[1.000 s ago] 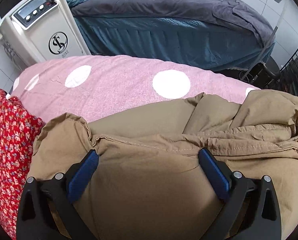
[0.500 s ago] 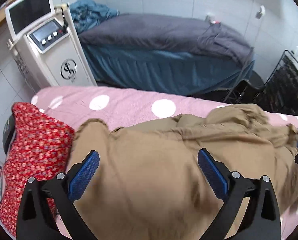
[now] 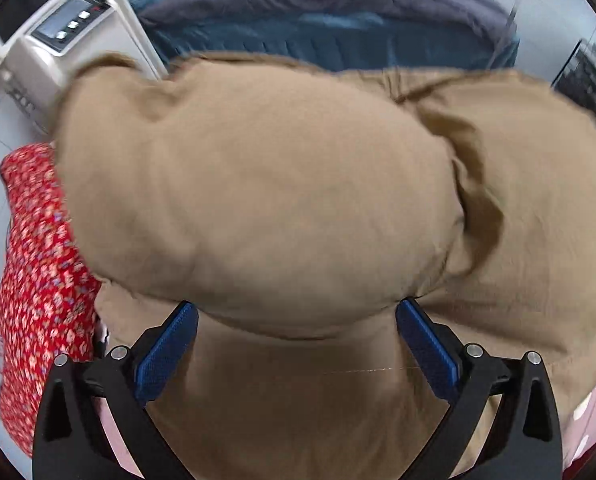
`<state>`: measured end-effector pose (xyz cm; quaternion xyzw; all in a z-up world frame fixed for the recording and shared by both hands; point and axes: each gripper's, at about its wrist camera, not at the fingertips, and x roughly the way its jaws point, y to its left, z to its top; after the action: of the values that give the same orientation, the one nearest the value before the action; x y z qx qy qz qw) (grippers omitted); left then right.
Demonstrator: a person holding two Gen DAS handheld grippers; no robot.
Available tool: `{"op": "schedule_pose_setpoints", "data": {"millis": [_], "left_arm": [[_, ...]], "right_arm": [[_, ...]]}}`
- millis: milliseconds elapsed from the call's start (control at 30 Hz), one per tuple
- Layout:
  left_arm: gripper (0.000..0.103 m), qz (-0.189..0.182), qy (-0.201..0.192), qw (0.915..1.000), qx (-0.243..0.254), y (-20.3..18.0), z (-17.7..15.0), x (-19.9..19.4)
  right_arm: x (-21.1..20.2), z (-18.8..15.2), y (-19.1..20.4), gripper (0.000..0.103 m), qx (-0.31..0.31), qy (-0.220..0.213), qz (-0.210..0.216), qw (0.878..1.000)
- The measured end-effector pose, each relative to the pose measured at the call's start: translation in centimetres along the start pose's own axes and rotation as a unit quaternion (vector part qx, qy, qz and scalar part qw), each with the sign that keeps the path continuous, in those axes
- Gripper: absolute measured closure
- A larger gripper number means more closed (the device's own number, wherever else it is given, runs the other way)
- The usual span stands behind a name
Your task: Fold large clothes
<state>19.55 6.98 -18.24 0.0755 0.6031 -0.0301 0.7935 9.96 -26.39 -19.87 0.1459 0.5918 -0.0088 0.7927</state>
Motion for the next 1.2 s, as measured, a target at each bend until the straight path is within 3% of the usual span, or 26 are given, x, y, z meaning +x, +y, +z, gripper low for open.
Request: {"op": "schedule_pose_setpoints", "data": {"millis": [133, 433, 667, 1067, 1100, 1200], "left_arm": [[0.004, 0.002, 0.037, 0.9991, -0.019, -0.3, 0.8, 1.9], [0.004, 0.002, 0.070, 0.9976, -0.005, -0.9, 1.2, 3.9], [0.004, 0.010, 0.084, 0.9964, 0.000, -1.6, 1.5, 5.0], [0.005, 0.017, 0.075, 0.9969, 0.018, -2.6, 2.6, 3.8], [0.006, 0.018, 0.070, 0.9972, 0.019, -2.5, 2.5, 3.2], [0.007, -0.005, 0.029, 0.9995, 0.012, -2.1, 1.6, 0.1]], "right_arm": [[2.5, 1.2, -0.1, 0.005, 0.029, 0.034, -0.010, 0.999], [6.2, 2.6, 0.2, 0.004, 0.028, 0.098, -0.027, 0.994], [7.6, 3.1, 0.5, 0.004, 0.024, 0.112, -0.038, 0.993], [6.1, 3.2, 1.7, 0.004, -0.009, 0.113, -0.047, 0.992], [5.2, 3.2, 1.8, 0.004, -0.022, 0.107, -0.044, 0.993], [0.2, 2.7, 1.8, 0.005, -0.073, 0.017, -0.040, 0.996]]}}
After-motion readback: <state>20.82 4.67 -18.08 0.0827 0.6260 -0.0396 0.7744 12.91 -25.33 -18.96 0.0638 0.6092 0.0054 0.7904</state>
